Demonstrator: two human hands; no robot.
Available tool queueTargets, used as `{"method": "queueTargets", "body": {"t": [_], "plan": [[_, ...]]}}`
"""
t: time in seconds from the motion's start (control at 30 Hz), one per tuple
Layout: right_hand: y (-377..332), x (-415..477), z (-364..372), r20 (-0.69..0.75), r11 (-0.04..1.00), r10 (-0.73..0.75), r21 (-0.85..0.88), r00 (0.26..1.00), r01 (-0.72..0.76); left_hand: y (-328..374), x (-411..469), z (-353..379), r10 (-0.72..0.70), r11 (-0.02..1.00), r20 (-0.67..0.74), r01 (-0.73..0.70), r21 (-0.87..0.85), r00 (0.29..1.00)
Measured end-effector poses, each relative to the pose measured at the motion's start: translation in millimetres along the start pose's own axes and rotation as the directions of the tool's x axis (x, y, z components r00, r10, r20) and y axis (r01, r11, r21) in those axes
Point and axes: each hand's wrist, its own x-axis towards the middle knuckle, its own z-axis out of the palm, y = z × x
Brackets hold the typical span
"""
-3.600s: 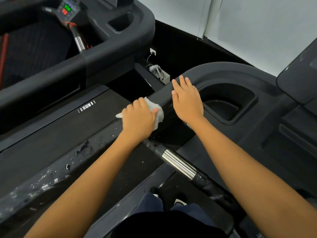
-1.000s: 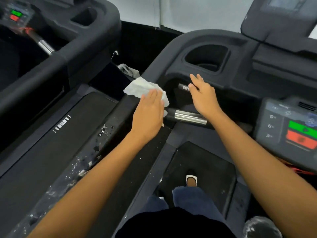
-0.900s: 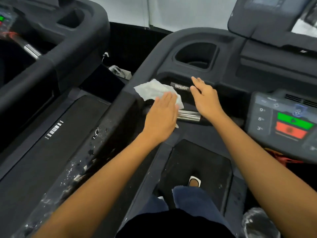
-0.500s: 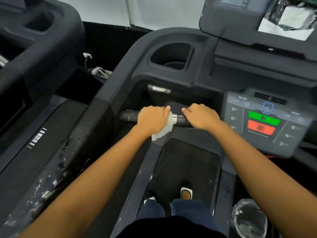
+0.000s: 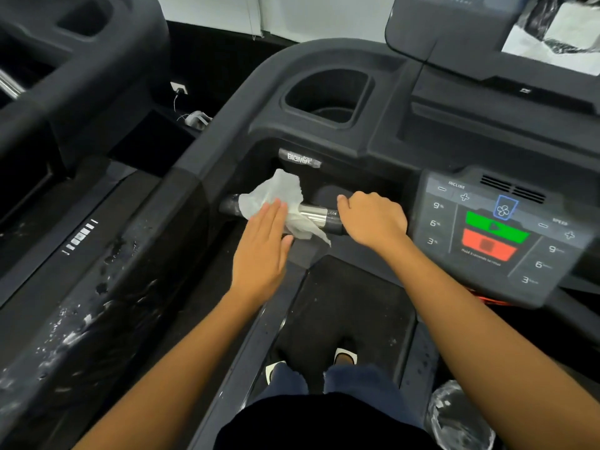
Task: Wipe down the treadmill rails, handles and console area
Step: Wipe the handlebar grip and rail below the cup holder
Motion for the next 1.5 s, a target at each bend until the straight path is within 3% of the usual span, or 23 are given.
{"method": "queueTargets", "body": {"t": [0.13,0.2,0.27,0.3,0.4,0.47,0.53,0.63,0.77,0.83,1.0,1.03,1.13,1.2,1.3,1.4,1.5], "plan": [[-1,0,2,-0.032,1.0,-0.008,0.001,0.999,0.008,12,26,-19,-0.054,0.993,-0.068,0.047,-0.105,0.996],[-1,-1,2,-0.039,1.0,-0.007,-0.003,0.999,0.007,21,48,-14,0.08,0.994,-0.068,-0.074,0.084,0.994],[-1,0,1,-0.031,1.0,-0.009,-0.02,0.999,0.009,23,67,-13,0.114,0.953,0.089,-0.134,0.271,0.99],[-1,0,1,-0.029,0.999,-0.011,-0.03,1.0,0.01,20,77,-17,0.055,0.939,0.205,-0.12,0.323,0.977],[-2,-1,1,-0.03,0.999,-0.012,-0.032,0.999,0.011,8,99,-28,-0.205,0.958,0.361,0.11,0.267,0.91],[-3,-2,0,-0.035,0.999,-0.026,-0.044,0.999,0.024,3,106,-26,-0.196,0.954,0.343,0.098,0.283,0.919],[-3,-4,-1,-0.051,0.999,-0.038,-0.036,0.998,0.037,10,84,-13,-0.065,0.938,0.165,0.004,0.346,0.984],[-3,-3,1,-0.075,0.999,-0.03,-0.047,0.997,0.027,19,43,8,-0.031,0.999,-0.089,0.035,0.038,0.996],[-3,0,6,-0.074,1.0,0.012,-0.026,0.997,-0.014,-2,45,-1,0.122,0.992,-0.028,-0.121,0.041,0.992],[-3,0,5,-0.084,1.0,0.023,-0.019,0.996,-0.025,-15,58,-12,0.12,0.989,0.018,-0.121,0.082,0.993],[-5,-1,5,-0.083,0.998,0.021,-0.055,0.996,-0.025,-26,83,-21,-0.207,0.959,0.055,0.192,0.21,0.977],[-6,-1,7,-0.088,0.997,0.023,-0.065,0.996,-0.028,-22,85,-21,-0.22,0.95,0.054,0.202,0.238,0.974],[-9,1,11,-0.124,0.995,0.065,-0.067,0.99,-0.074,6,74,-9,-0.077,0.962,0.052,0.06,0.266,0.996],[-10,0,11,-0.132,0.994,0.076,-0.062,0.988,-0.085,17,65,-2,0.034,0.981,0.045,-0.042,0.189,0.998],[-9,0,11,-0.142,0.994,0.065,-0.081,0.988,-0.077,-8,57,-8,0.158,0.98,0.004,-0.158,0.121,0.987],[-10,-1,13,-0.161,0.993,0.105,-0.036,0.981,-0.112,-36,53,-16,0.004,0.991,-0.093,0.008,0.131,0.996],[-13,-1,15,-0.19,0.992,0.122,-0.015,0.974,-0.127,-6,65,0,-0.129,0.958,-0.119,0.155,0.243,0.984]]}}
